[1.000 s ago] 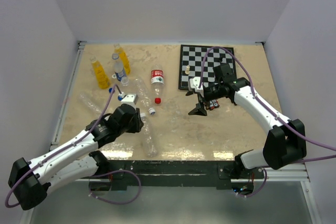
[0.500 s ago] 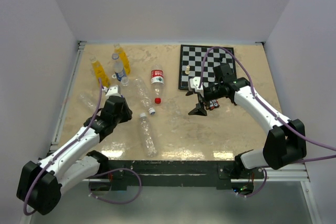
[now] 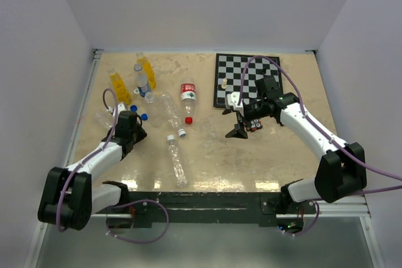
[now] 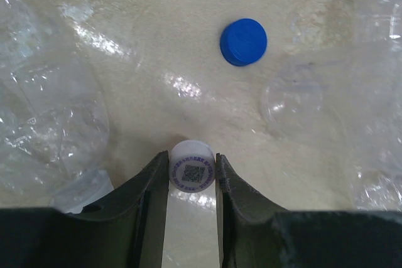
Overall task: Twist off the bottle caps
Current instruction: Place the bottle cap at the center of the board.
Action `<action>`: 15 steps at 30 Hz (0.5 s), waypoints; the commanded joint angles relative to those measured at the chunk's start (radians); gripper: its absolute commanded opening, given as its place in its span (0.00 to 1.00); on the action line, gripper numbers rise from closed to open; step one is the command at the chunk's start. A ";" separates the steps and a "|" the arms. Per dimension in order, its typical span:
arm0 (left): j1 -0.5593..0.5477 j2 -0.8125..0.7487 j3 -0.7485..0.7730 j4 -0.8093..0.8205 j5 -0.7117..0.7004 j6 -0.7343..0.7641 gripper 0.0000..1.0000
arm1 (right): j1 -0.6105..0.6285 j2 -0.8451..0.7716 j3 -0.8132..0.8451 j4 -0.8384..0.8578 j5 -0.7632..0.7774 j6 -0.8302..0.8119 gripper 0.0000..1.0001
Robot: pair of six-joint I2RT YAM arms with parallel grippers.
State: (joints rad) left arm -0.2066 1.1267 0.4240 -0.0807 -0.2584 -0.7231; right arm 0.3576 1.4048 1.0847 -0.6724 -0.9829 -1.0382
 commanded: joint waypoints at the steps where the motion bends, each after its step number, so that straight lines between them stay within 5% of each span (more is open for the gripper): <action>1: 0.053 0.103 0.067 0.137 0.016 -0.009 0.07 | -0.003 -0.023 0.029 0.005 -0.014 -0.013 0.94; 9: 0.072 0.163 0.136 0.121 0.002 -0.001 0.54 | -0.003 -0.024 0.029 0.005 -0.016 -0.013 0.94; 15: 0.073 0.127 0.170 0.007 -0.051 -0.012 0.66 | -0.003 -0.024 0.030 0.004 -0.014 -0.013 0.94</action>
State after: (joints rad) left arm -0.1432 1.2926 0.5518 -0.0261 -0.2535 -0.7223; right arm 0.3576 1.4048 1.0847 -0.6724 -0.9829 -1.0382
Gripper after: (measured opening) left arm 0.649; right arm 0.940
